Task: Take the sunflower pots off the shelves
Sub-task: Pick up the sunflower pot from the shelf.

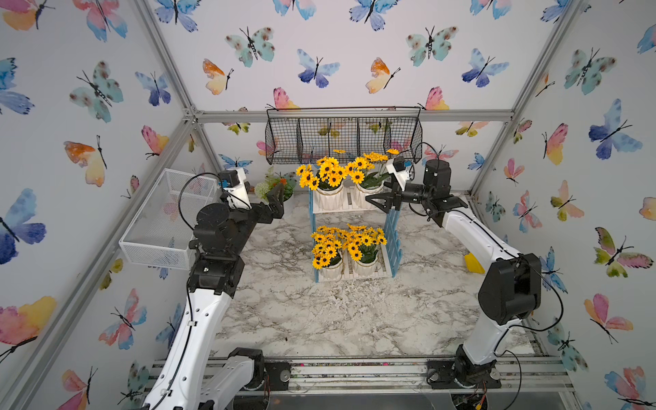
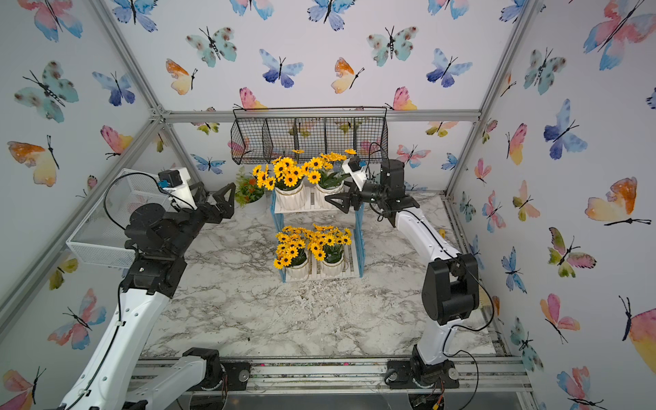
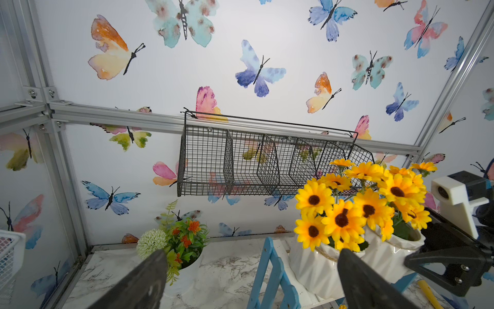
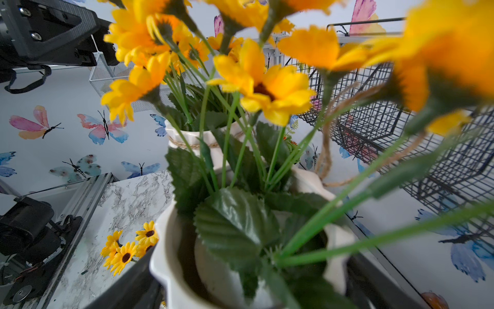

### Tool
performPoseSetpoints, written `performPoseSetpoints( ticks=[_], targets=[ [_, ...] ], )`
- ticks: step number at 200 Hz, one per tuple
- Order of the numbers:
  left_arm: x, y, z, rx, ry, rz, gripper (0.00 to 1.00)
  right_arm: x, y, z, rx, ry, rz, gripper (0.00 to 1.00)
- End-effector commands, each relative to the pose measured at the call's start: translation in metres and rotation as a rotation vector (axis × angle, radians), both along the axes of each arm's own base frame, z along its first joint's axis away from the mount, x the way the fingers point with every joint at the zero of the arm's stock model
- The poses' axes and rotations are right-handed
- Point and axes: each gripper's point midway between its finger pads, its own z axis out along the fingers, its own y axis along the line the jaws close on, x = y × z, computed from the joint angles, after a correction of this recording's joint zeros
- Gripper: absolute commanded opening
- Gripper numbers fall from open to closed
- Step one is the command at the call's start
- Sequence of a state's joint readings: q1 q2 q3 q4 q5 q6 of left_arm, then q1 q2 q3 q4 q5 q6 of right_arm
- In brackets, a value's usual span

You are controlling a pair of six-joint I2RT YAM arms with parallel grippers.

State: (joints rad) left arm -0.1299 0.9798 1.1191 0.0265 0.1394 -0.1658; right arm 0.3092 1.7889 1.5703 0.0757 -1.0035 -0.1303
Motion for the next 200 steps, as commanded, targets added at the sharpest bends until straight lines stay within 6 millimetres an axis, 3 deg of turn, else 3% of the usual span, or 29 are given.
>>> performPoseSetpoints(
  ticks=[1,113,200],
  targets=[
    [-0.004,0.002,0.01,-0.009,-0.04,0.0,0.98,-0.013,-0.002,0.024,0.035,-0.048,-0.001,0.02],
    [-0.003,0.001,0.01,-0.011,-0.04,-0.003,0.98,-0.034,-0.011,0.059,0.081,-0.146,-0.027,0.02],
    [-0.004,0.001,0.011,-0.014,-0.043,-0.007,0.98,-0.061,-0.016,0.059,0.093,-0.148,-0.033,0.02]
  ],
)
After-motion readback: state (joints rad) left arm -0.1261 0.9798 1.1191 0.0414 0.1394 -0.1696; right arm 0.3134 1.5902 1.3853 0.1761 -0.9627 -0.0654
